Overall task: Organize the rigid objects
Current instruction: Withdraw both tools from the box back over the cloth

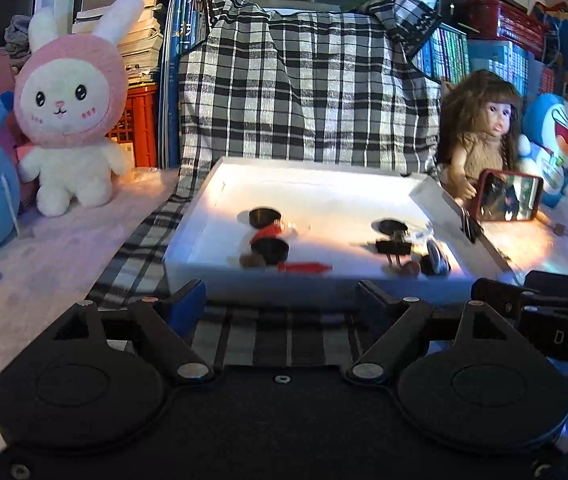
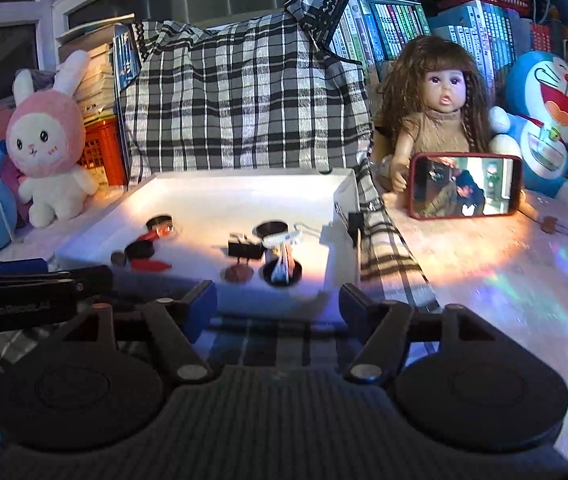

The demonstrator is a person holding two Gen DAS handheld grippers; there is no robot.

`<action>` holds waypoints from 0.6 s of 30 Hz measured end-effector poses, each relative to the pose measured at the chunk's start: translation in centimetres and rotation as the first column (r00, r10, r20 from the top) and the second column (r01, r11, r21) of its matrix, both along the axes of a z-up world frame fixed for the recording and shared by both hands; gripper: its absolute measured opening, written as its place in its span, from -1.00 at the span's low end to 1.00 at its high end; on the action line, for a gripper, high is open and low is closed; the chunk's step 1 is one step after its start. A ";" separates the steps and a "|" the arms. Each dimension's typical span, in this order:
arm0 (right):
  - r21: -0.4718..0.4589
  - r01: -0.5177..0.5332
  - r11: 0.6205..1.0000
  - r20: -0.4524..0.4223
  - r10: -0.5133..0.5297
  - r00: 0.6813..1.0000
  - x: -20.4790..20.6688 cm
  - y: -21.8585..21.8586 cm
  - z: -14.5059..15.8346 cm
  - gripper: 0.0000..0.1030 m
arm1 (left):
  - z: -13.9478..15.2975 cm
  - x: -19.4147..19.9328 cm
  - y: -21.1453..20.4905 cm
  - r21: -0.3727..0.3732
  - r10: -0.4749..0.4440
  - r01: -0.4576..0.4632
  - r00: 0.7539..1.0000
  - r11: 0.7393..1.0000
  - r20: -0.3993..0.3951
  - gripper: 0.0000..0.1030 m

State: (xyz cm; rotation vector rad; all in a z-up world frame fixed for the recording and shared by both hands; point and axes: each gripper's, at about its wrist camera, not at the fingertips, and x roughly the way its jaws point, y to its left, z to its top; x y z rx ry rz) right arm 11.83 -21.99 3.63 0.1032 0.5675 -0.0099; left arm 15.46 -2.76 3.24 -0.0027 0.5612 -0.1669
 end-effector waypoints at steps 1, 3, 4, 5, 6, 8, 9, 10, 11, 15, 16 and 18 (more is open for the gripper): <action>0.001 0.001 1.000 -0.004 -0.001 1.000 -0.4 0.0 -0.1 0.59 | -0.2 -0.6 0.1 0.005 0.000 0.000 1.000 1.000 -0.003 0.58; 0.011 0.002 1.000 -0.017 -0.002 1.000 -1.0 0.0 -0.3 0.59 | -0.4 -1.4 0.3 0.011 0.003 -0.003 1.000 1.000 -0.011 0.58; 0.014 0.003 1.000 -0.025 -0.003 1.000 -1.3 0.0 -0.5 0.60 | -0.6 -1.9 0.4 0.009 0.002 -0.002 1.000 1.000 -0.014 0.58; 0.015 0.004 1.000 -0.034 -0.004 0.999 -1.6 0.0 -0.7 0.62 | -0.8 -2.2 0.5 0.005 0.002 -0.002 1.000 1.000 -0.018 0.58; 0.014 0.007 1.000 -0.041 -0.007 0.999 -1.9 0.1 -0.9 0.63 | -0.9 -2.5 0.6 0.003 0.003 -0.002 1.000 1.000 -0.022 0.59; 0.004 0.006 1.000 -0.054 -0.006 0.999 -2.4 0.3 -1.3 0.64 | -1.3 -2.9 0.7 0.009 0.002 -0.002 0.999 1.000 -0.032 0.60; -0.003 0.004 1.000 -0.061 -0.004 0.998 -2.6 0.4 -1.6 0.65 | -1.6 -3.0 0.7 0.019 0.003 -0.003 0.999 1.000 -0.035 0.60; -0.009 0.002 1.000 -0.068 -0.003 0.998 -2.7 0.6 -1.9 0.65 | -1.8 -3.1 0.7 0.028 0.006 -0.004 0.999 1.000 -0.037 0.60; -0.012 0.002 1.000 -0.073 -0.002 0.997 -2.8 0.7 -2.1 0.66 | -2.0 -3.2 0.7 0.037 0.010 -0.008 0.999 0.999 -0.039 0.60; -0.013 0.007 1.000 -0.091 -0.008 0.996 -2.8 1.0 -2.7 0.70 | -2.9 -2.9 0.7 0.043 0.024 -0.021 0.997 0.999 -0.069 0.60; -0.011 0.010 1.000 -0.097 -0.011 0.995 -2.7 1.0 -2.8 0.71 | -3.1 -2.8 0.8 0.043 0.029 -0.025 0.996 0.999 -0.080 0.60; 0.000 0.012 1.000 -0.109 -0.012 0.994 -2.6 0.9 -3.0 0.74 | -3.4 -2.5 0.9 0.041 0.036 -0.031 0.994 0.999 -0.103 0.61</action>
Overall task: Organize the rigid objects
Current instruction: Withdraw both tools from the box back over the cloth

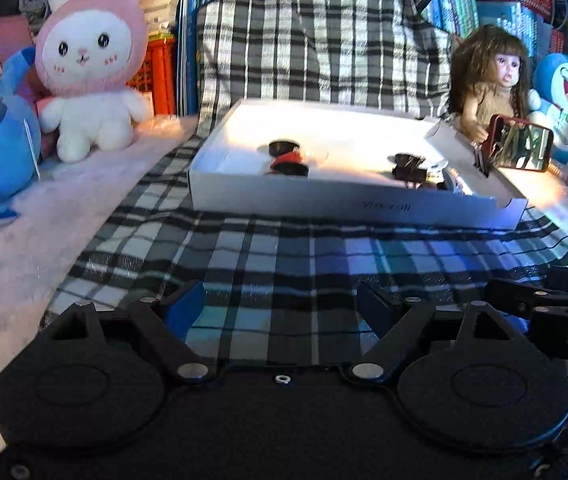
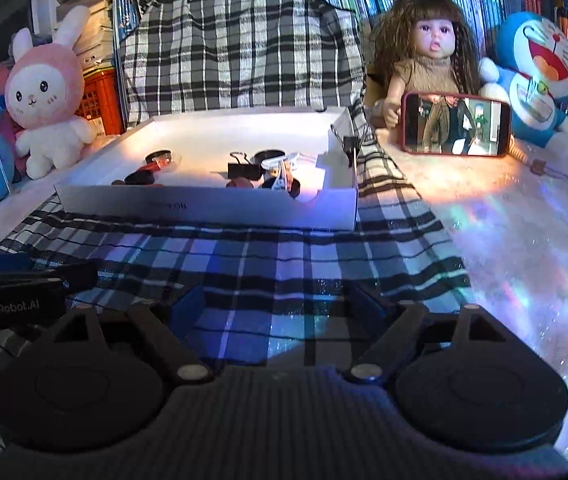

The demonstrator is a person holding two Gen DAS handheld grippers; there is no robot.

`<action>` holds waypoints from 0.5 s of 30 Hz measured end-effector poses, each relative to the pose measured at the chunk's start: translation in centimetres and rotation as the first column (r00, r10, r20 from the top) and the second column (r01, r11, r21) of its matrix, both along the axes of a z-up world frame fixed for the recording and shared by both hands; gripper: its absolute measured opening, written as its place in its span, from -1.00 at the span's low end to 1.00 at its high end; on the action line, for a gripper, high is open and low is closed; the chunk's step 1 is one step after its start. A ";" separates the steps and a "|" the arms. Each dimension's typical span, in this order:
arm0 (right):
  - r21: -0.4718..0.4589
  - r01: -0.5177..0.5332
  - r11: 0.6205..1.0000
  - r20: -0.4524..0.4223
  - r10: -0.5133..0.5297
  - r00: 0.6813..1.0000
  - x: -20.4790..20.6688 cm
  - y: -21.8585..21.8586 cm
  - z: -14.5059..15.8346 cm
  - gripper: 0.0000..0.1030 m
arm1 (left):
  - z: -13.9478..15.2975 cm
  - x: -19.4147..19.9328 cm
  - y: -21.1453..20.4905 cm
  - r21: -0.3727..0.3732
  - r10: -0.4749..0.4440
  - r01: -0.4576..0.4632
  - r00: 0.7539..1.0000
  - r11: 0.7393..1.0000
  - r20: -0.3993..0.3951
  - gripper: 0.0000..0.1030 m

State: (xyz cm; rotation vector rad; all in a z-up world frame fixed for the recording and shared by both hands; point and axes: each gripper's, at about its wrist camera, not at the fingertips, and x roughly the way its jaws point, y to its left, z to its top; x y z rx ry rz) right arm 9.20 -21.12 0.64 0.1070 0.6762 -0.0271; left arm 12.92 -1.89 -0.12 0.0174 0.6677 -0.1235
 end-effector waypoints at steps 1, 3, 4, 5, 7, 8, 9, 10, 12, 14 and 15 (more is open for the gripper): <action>0.002 -0.001 1.000 0.000 0.001 1.000 0.0 0.0 0.0 0.76 | -0.1 0.1 0.1 -0.002 0.005 -0.005 1.000 1.000 -0.006 0.64; 0.001 -0.005 1.000 -0.005 0.005 1.000 0.0 0.1 -0.1 0.81 | -0.2 0.2 0.1 0.001 0.009 -0.009 1.000 1.000 -0.008 0.67; 0.000 -0.011 1.000 -0.009 0.011 1.000 0.0 0.2 -0.1 0.87 | -0.2 0.2 0.0 0.003 0.008 -0.007 1.000 1.000 -0.011 0.71; -0.003 -0.016 1.000 -0.012 0.016 1.000 0.1 0.3 -0.1 0.92 | -0.2 0.3 0.0 0.007 0.007 -0.007 1.000 1.000 -0.013 0.73; -0.013 -0.027 1.000 -0.022 0.026 0.999 0.2 0.6 -0.2 0.96 | -0.3 0.3 -0.2 0.017 0.010 -0.009 1.000 1.000 -0.016 0.76; -0.018 -0.029 0.999 -0.026 0.029 0.999 0.3 0.7 -0.2 0.98 | -0.3 0.3 -0.2 0.021 0.010 -0.010 1.000 1.000 -0.018 0.78; -0.021 -0.031 0.999 -0.029 0.031 0.999 0.3 0.8 -0.2 0.99 | -0.3 0.4 -0.3 0.023 0.011 -0.010 1.000 1.000 -0.020 0.79; -0.025 -0.033 0.999 -0.032 0.032 0.999 0.4 0.9 -0.3 1.00 | -0.4 0.4 -0.3 0.024 0.013 -0.013 1.000 1.000 -0.022 0.82; -0.035 -0.034 0.999 -0.037 0.032 0.999 0.4 1.0 -0.3 1.00 | -0.4 0.4 -0.2 0.024 0.019 -0.019 0.999 1.000 -0.026 0.87; -0.049 -0.034 0.998 -0.043 0.032 0.999 0.5 1.2 -0.4 1.00 | -0.4 0.5 -0.2 0.026 0.025 -0.024 0.999 0.999 -0.029 0.92; -0.055 -0.035 0.998 -0.045 0.032 0.998 0.5 1.3 -0.4 1.00 | -0.4 0.5 -0.2 0.027 0.028 -0.027 0.999 0.999 -0.031 0.94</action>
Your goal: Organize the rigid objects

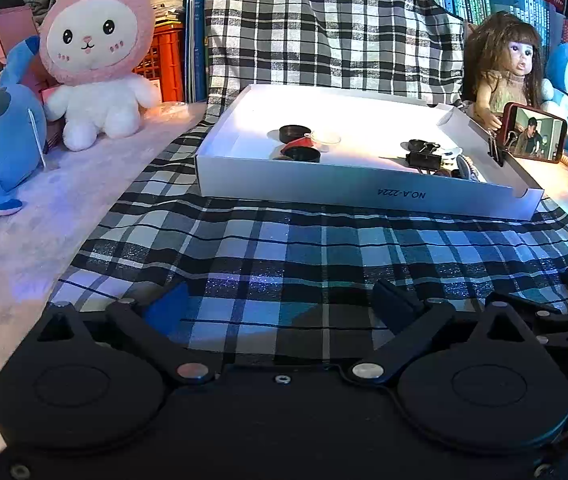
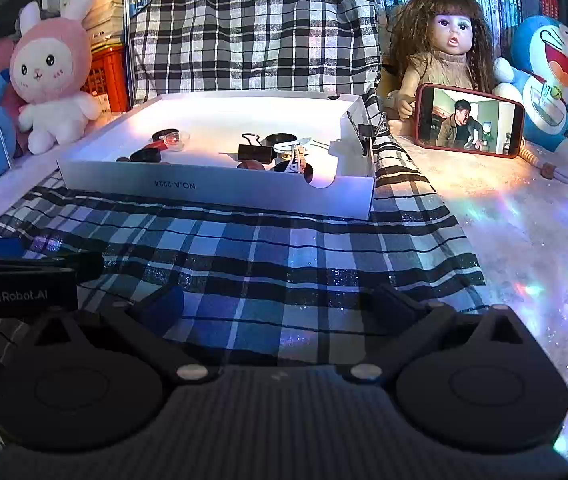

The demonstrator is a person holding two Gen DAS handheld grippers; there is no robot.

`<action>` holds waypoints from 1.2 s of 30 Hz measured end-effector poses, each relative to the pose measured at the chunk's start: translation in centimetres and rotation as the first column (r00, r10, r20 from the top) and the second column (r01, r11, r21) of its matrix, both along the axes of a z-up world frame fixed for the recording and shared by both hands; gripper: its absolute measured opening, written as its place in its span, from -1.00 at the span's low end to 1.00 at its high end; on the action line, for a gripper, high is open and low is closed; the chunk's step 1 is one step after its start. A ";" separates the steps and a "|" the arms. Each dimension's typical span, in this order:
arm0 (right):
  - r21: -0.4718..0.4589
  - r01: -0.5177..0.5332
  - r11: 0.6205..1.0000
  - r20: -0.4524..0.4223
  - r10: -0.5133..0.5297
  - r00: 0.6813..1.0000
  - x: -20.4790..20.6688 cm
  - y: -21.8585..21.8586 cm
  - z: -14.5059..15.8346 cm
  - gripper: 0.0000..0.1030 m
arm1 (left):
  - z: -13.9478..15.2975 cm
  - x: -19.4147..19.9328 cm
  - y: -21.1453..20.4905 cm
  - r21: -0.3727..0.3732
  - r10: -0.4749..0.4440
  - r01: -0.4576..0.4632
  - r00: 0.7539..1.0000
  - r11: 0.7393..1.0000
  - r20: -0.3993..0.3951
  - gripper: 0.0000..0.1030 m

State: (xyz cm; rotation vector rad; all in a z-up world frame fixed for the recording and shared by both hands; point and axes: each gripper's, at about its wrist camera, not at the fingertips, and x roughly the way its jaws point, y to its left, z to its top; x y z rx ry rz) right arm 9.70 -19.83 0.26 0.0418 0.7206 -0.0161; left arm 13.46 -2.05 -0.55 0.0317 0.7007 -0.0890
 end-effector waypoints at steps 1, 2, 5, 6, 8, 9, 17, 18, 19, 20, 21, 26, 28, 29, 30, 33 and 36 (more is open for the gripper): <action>-0.005 -0.001 1.000 -0.002 0.001 1.000 0.0 0.0 0.0 1.00 | 0.0 0.0 0.0 0.000 0.002 -0.002 1.000 1.000 -0.002 0.97; -0.011 -0.001 1.000 -0.004 0.001 1.000 0.0 0.1 0.0 1.00 | 0.0 0.0 0.1 0.000 0.004 -0.004 1.000 1.000 -0.004 0.99; -0.011 -0.001 1.000 -0.004 0.001 1.000 0.0 0.1 0.0 1.00 | 0.0 0.1 0.1 -0.001 0.005 -0.005 1.000 1.000 -0.006 0.99; -0.011 -0.001 1.000 -0.005 0.001 1.000 0.0 0.1 0.0 1.00 | 0.0 0.1 0.1 -0.001 0.005 -0.005 1.000 1.000 -0.006 0.99; -0.012 -0.002 1.000 -0.005 0.002 1.000 0.1 0.1 0.0 1.00 | -0.1 0.1 0.1 0.000 0.005 -0.005 1.000 1.000 -0.006 0.99; -0.013 -0.002 1.000 -0.006 0.002 1.000 0.1 0.2 0.0 1.00 | 0.0 0.1 0.1 0.000 0.005 -0.005 1.000 1.000 -0.006 1.00; -0.013 -0.002 1.000 -0.005 0.002 1.000 0.1 0.1 -0.1 1.00 | -0.1 0.1 0.1 -0.001 0.004 -0.004 1.000 1.000 -0.006 1.00; -0.013 -0.002 1.000 -0.005 0.002 1.000 0.1 0.2 -0.1 1.00 | -0.1 0.1 0.1 -0.001 0.004 -0.004 1.000 1.000 -0.006 1.00; -0.013 -0.002 1.000 -0.005 0.002 1.000 0.1 0.1 -0.1 1.00 | -0.1 0.1 0.1 -0.002 0.004 -0.004 1.000 1.000 -0.006 1.00; -0.013 -0.002 1.000 -0.005 0.002 1.000 0.1 0.1 -0.1 1.00 | -0.1 0.1 0.1 -0.001 0.004 -0.004 1.000 1.000 -0.006 1.00; -0.013 -0.002 1.000 -0.005 0.002 1.000 0.1 0.2 -0.1 1.00 | -0.1 0.1 0.1 -0.001 0.004 -0.004 1.000 1.000 -0.006 1.00; -0.013 -0.003 1.000 -0.005 0.002 1.000 0.1 0.1 -0.1 1.00 | -0.1 0.1 0.1 -0.001 0.004 -0.004 1.000 1.000 -0.006 1.00; -0.013 -0.003 1.000 -0.005 0.002 1.000 0.1 0.1 -0.1 1.00 | -0.1 0.1 0.1 -0.001 0.004 -0.004 1.000 1.000 -0.006 1.00; -0.013 -0.003 1.000 -0.005 0.002 1.000 0.1 0.1 -0.1 1.00 | -0.1 0.1 0.1 -0.001 0.004 -0.004 1.000 1.000 -0.006 1.00; -0.013 -0.003 1.000 -0.005 0.002 1.000 0.1 0.1 -0.1 1.00 | -0.1 0.1 0.1 -0.001 0.004 -0.004 1.000 1.000 -0.006 1.00; -0.013 -0.003 1.000 -0.005 0.002 1.000 0.1 0.1 -0.1 1.00 | -0.1 0.1 0.1 -0.001 0.004 -0.004 1.000 1.000 -0.006 1.00; -0.013 -0.003 1.000 -0.006 0.003 1.000 0.1 0.1 -0.1 1.00 | -0.1 0.1 0.1 -0.001 0.004 -0.004 1.000 1.000 -0.006 1.00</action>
